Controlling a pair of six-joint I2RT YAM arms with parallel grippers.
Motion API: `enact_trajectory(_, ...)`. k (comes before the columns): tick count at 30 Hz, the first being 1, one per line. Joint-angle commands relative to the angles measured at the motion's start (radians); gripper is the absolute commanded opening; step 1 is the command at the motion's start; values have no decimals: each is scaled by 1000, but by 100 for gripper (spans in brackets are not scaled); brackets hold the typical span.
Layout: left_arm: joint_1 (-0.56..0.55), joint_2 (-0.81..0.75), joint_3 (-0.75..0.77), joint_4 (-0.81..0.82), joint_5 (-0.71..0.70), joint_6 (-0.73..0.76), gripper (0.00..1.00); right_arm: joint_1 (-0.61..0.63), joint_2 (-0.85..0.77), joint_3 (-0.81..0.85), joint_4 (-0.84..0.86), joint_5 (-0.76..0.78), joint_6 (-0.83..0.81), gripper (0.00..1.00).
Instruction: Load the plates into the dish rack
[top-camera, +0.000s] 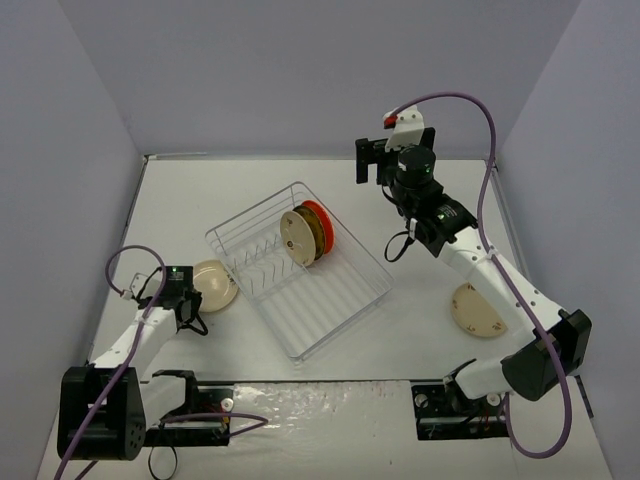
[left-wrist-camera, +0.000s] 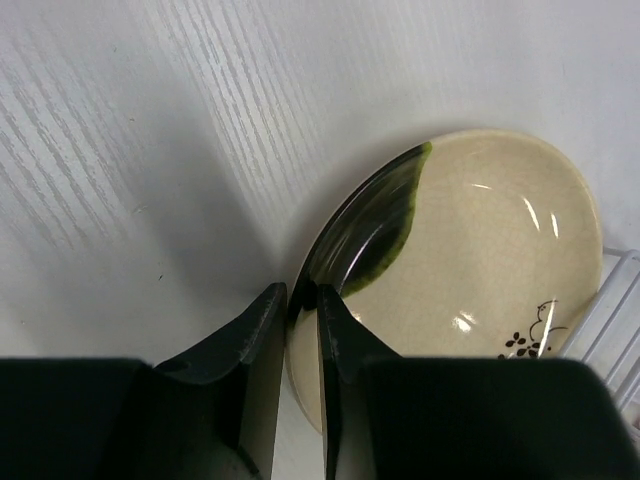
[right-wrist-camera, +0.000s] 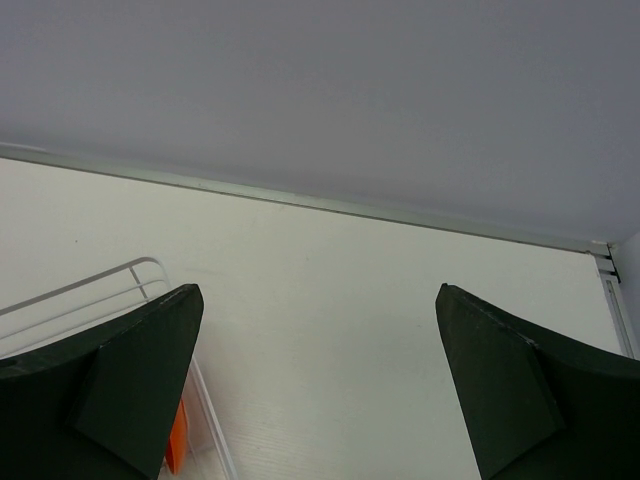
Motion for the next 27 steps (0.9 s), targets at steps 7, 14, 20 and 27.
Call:
enact_trajectory(7, 2, -43, 124, -326, -91, 4, 0, -7, -57, -6, 83, 24, 16, 100)
enact_trajectory(14, 2, -244, 216, -482, -297, -40, 0, -6, -50, -5, 85, 13, 21, 100)
enact_trajectory(20, 2, -385, 282, -529, -427, -48, 0, -7, -44, 0, 80, 2, 24, 100)
enact_trajectory(27, 2, -415, 426, -466, -540, 23, 0, -6, -44, -1, 86, -1, 18, 100)
